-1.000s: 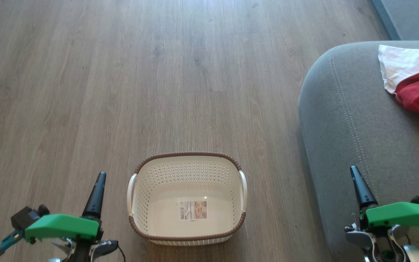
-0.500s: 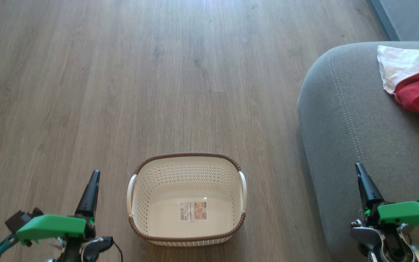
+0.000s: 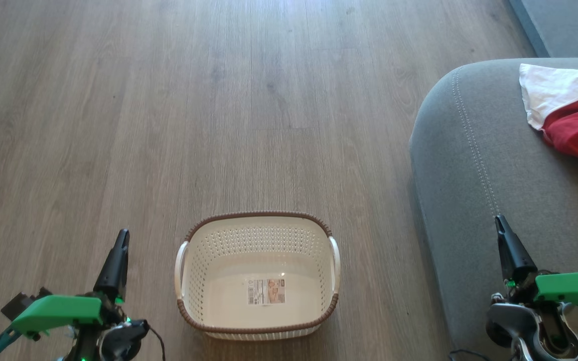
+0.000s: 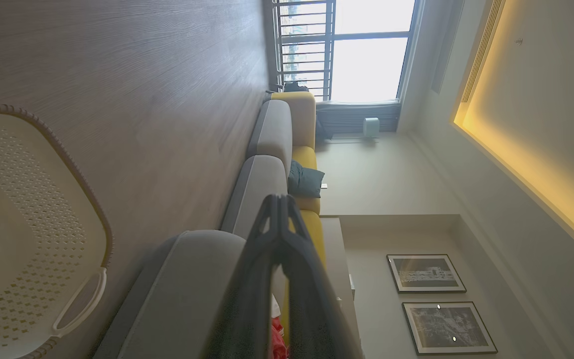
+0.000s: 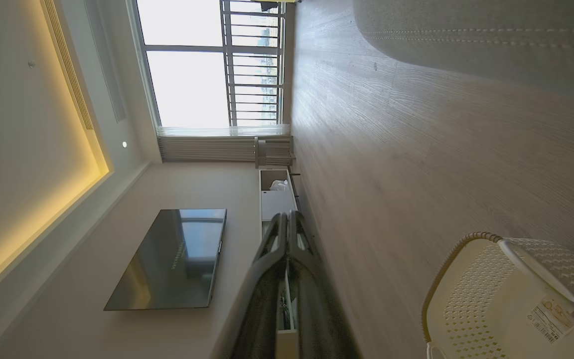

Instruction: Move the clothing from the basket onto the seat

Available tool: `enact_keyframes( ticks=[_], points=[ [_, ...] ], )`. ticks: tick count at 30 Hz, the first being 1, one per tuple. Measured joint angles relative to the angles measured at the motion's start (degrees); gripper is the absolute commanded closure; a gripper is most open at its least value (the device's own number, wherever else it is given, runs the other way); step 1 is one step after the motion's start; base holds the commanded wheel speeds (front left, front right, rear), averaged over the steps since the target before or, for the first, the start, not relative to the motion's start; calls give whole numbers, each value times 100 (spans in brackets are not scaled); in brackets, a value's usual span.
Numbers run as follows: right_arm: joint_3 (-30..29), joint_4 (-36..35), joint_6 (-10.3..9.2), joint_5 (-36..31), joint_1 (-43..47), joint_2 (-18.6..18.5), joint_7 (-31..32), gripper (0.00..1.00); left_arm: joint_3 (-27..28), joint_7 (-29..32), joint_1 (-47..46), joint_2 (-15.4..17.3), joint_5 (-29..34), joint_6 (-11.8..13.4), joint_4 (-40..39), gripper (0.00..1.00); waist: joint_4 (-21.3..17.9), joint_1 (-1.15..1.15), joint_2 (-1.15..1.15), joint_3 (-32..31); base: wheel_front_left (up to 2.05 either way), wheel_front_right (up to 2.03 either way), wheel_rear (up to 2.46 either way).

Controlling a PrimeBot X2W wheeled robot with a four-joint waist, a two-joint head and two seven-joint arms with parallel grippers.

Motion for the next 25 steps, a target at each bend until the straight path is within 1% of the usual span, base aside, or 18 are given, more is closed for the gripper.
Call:
enact_keyframes(
  ticks=[25],
  points=[
    [-53,0,0,3,0,3,8,100,107,31,-4,-14,-11,0,1,100,0,0,0,0,0,0,0]
  ],
)
